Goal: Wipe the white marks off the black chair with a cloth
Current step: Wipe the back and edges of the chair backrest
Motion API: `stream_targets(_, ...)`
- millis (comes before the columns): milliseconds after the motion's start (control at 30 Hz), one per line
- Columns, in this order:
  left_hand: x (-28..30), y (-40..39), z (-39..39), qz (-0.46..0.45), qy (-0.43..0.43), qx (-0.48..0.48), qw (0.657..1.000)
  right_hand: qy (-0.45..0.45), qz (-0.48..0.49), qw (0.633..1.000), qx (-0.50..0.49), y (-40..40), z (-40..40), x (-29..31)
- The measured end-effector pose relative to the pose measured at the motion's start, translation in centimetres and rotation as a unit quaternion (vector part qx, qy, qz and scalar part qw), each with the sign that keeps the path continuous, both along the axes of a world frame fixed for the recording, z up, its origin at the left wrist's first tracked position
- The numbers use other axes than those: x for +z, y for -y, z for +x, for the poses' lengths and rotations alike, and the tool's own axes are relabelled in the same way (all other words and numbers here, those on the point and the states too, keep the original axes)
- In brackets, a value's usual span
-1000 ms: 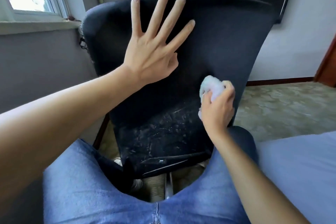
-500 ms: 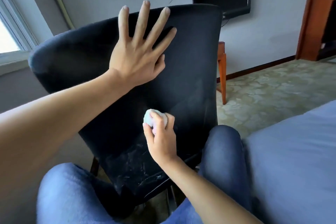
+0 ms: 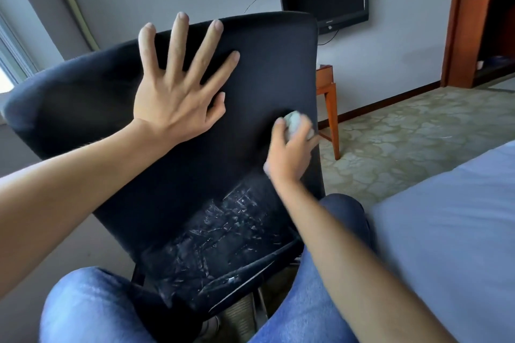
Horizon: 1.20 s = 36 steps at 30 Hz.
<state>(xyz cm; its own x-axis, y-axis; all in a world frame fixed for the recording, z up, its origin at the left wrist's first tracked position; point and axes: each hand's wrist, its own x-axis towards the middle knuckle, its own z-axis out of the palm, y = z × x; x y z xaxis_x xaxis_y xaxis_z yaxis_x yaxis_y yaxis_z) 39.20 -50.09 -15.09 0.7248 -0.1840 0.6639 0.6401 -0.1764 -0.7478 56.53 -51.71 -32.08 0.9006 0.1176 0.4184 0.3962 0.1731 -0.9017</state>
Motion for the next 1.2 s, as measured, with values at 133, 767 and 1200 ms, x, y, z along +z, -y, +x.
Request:
stream_targets(133, -0.4, 0.0, 0.3, -0.022, -0.046, 0.016, 0.999, 0.167, -0.021, 0.978, 0.121, 1.5, -9.2, -6.3)
stream_targets(767, -9.0, -2.7, -1.1, -0.029, -0.220, 0.074, 0.972, 0.123, -0.058, 0.986, 0.100, 0.9, -9.1, -11.3)
stream_targets(1200, -9.2, -1.9, 0.5, -0.026, -0.227, 0.094, 0.969, -0.323, -0.097, 0.934, 0.119, -0.8, 8.4, -8.8)
